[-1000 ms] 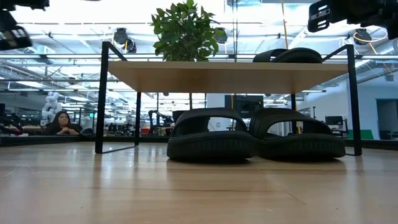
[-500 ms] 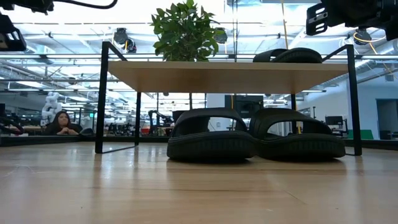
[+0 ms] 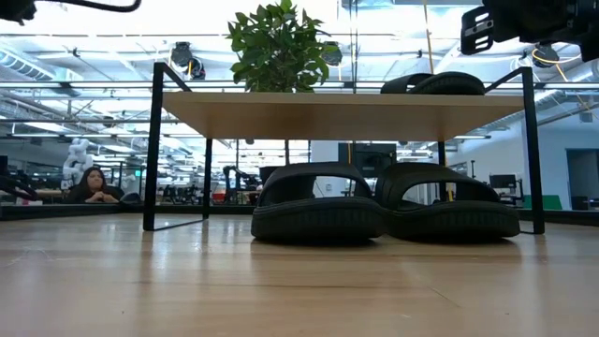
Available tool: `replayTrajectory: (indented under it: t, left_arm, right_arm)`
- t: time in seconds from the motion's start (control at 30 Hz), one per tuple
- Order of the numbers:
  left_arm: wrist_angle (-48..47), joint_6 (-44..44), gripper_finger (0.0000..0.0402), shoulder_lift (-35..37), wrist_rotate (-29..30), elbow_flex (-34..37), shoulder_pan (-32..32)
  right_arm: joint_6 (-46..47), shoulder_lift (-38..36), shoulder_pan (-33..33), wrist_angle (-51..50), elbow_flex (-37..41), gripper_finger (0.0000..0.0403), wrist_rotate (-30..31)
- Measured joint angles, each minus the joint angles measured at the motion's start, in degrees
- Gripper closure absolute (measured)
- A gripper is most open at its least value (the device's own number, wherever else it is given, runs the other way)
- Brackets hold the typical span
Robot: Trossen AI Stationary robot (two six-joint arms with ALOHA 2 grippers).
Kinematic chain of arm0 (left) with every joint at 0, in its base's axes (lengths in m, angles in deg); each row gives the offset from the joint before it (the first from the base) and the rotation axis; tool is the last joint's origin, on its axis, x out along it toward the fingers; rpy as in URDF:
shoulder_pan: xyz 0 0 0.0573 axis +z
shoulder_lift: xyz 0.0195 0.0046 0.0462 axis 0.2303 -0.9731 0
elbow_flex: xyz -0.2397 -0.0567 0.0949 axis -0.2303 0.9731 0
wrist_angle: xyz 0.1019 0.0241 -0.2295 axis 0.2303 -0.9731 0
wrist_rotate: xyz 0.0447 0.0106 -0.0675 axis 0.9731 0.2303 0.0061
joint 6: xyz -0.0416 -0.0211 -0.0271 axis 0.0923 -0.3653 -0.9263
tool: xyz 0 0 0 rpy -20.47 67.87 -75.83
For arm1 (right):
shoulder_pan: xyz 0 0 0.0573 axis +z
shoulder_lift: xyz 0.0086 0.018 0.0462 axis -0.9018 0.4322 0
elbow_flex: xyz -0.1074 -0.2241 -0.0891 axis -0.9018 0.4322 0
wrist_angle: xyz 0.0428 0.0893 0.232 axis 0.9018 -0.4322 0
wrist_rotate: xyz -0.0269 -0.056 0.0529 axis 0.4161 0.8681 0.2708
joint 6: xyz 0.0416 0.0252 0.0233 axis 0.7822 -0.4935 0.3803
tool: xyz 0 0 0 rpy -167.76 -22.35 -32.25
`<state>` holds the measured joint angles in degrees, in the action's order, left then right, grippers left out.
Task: Pick and place slides into the shelf
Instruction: Put the black slides on the shelf
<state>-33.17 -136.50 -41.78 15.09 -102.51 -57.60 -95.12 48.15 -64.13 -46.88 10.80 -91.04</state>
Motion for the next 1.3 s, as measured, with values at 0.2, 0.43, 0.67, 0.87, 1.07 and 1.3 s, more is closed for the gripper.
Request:
replayTrajectory:
  t: [0.2, 0.43, 0.67, 0.87, 1.07, 1.3]
  left_arm:
    - [4.06, -3.77, 0.0092, -3.29, 1.15, 0.00, -3.97]
    - [7.23, -5.31, 0.0108, -7.89, 2.73, 0.02, -7.13]
    - [7.48, -4.63, 0.0110, -12.10, 0.81, 0.07, -8.10]
    - [14.83, -3.89, 0.0110, -12.55, 0.22, 2.87, -8.10]
    - [26.32, -5.73, 0.0110, -12.57, -0.54, 10.05, -8.29]
    - [31.41, -3.77, 0.0130, -12.31, -0.77, 13.29, -8.42]
  right_arm:
    - [-0.25, -0.02, -0.01, 0.00, 0.00, 0.0403, 0.00]
    - [-0.23, -0.02, -0.01, 0.02, 0.00, 0.0403, 0.00]
    - [0.16, 0.00, 0.00, 0.02, 0.00, 0.0403, -0.02]
    - [0.33, 0.02, -0.01, 0.02, 0.00, 0.0403, -0.02]
    - [0.81, 0.23, 0.00, 0.03, 0.00, 0.0403, 0.00]
    - [0.83, 0.50, 0.00, 0.04, 0.00, 0.0403, 0.00]
